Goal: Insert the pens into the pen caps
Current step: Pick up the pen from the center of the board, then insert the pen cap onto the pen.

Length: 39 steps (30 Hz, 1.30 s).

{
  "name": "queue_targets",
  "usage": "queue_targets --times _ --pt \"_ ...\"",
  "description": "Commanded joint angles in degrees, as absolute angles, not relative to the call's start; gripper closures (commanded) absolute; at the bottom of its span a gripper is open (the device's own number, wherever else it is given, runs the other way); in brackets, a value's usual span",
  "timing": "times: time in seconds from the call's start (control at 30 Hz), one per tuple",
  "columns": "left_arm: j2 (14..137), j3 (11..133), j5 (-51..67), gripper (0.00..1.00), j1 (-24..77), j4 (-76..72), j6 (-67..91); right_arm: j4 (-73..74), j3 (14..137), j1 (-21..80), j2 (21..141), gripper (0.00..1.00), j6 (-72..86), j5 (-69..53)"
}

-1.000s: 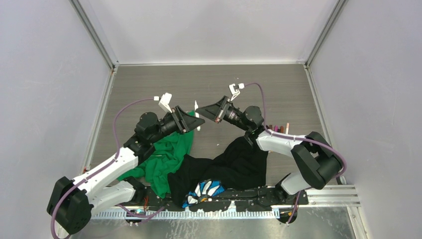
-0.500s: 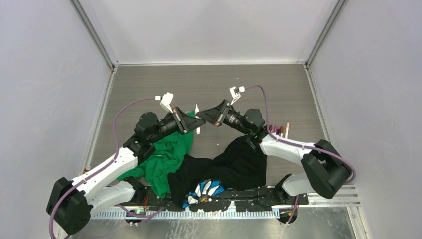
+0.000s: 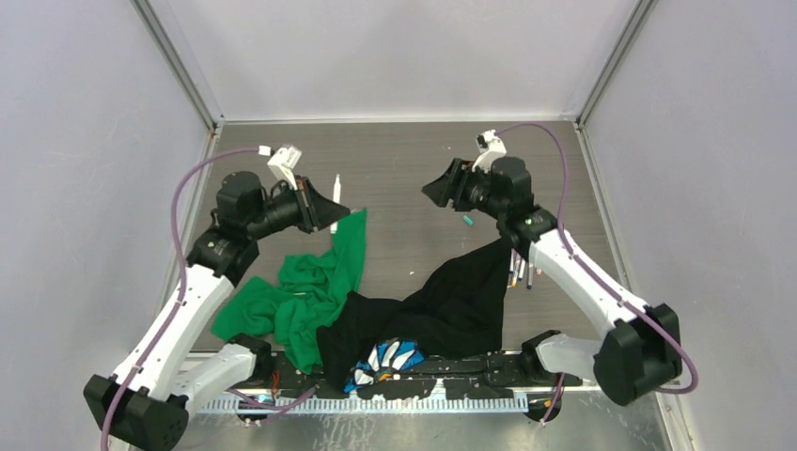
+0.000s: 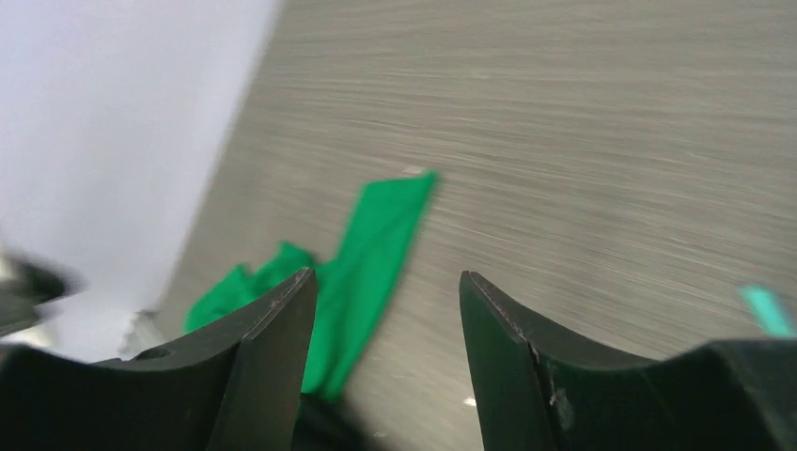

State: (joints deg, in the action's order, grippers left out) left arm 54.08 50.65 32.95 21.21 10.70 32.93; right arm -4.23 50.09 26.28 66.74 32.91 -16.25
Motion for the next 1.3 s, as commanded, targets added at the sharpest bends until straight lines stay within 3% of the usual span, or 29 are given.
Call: queue_targets --times 0.0,0.23,0.9,1.27 --pt "51.02 57.17 27.39 1.0 19.52 26.13 14.11 18.95 56.22 20.47 74.48 0.37 21.64 -11.2" --pt "45.86 52.51 15.82 1.0 19.51 26.8 8.37 21.01 59.51 16.71 87.22 0.42 17.9 -5.83" --pt "46.63 52.39 15.71 1.0 19.46 27.33 7.38 11.69 58.49 16.7 96.34 0.4 22.94 -3.95" --pt "47.76 52.37 15.47 1.0 19.45 27.17 7.17 13.62 60.8 16.7 101.3 0.4 23.74 3.81"
